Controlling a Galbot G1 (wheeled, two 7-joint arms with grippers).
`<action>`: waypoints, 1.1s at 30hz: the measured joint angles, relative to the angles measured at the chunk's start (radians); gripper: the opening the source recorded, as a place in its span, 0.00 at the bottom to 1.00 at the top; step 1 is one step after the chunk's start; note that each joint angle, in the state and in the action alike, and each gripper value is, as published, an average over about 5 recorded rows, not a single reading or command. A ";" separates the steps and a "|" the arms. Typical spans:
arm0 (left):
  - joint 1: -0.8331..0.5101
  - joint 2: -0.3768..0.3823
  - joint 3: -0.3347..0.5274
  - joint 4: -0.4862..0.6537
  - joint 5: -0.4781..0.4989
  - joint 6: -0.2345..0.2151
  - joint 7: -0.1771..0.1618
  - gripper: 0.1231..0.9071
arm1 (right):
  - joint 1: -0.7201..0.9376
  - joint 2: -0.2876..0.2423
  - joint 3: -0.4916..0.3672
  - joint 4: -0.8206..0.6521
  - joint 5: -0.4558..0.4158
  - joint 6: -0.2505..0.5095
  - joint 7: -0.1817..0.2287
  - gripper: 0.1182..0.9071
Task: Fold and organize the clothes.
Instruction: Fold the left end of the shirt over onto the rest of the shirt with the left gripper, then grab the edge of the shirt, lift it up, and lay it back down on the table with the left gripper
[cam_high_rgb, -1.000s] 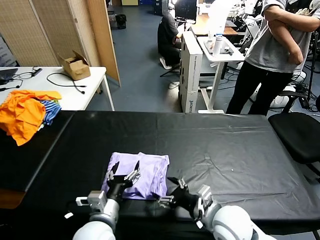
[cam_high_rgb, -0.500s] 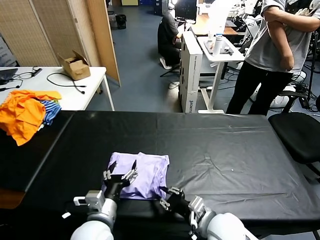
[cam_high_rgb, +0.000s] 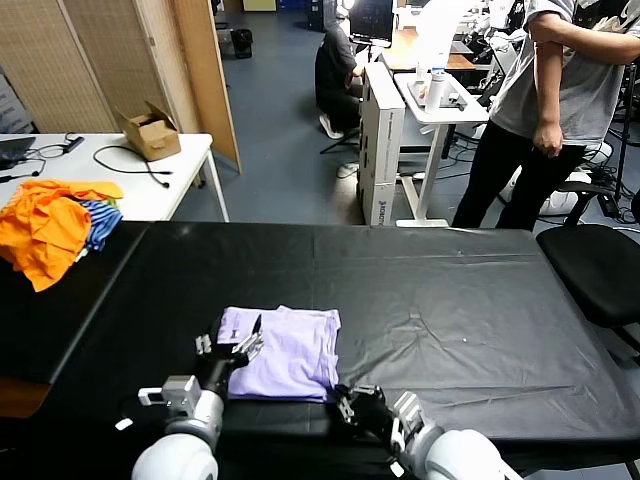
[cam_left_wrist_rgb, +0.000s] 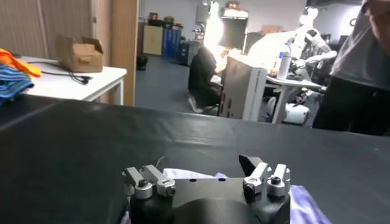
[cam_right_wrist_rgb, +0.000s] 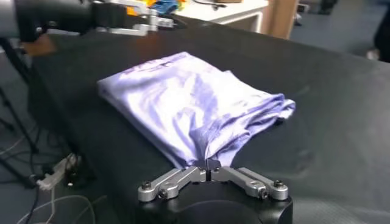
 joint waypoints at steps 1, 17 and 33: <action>0.001 -0.005 -0.011 0.007 -0.011 -0.008 0.006 1.00 | -0.009 -0.001 0.017 0.012 0.013 -0.003 0.005 0.63; 0.042 -0.053 -0.166 0.085 -0.145 -0.078 0.083 1.00 | -0.158 0.028 0.263 0.129 0.105 -0.016 0.015 1.00; 0.045 -0.064 -0.163 0.139 -0.220 -0.090 0.116 1.00 | -0.168 0.042 0.286 0.141 0.105 -0.014 0.011 1.00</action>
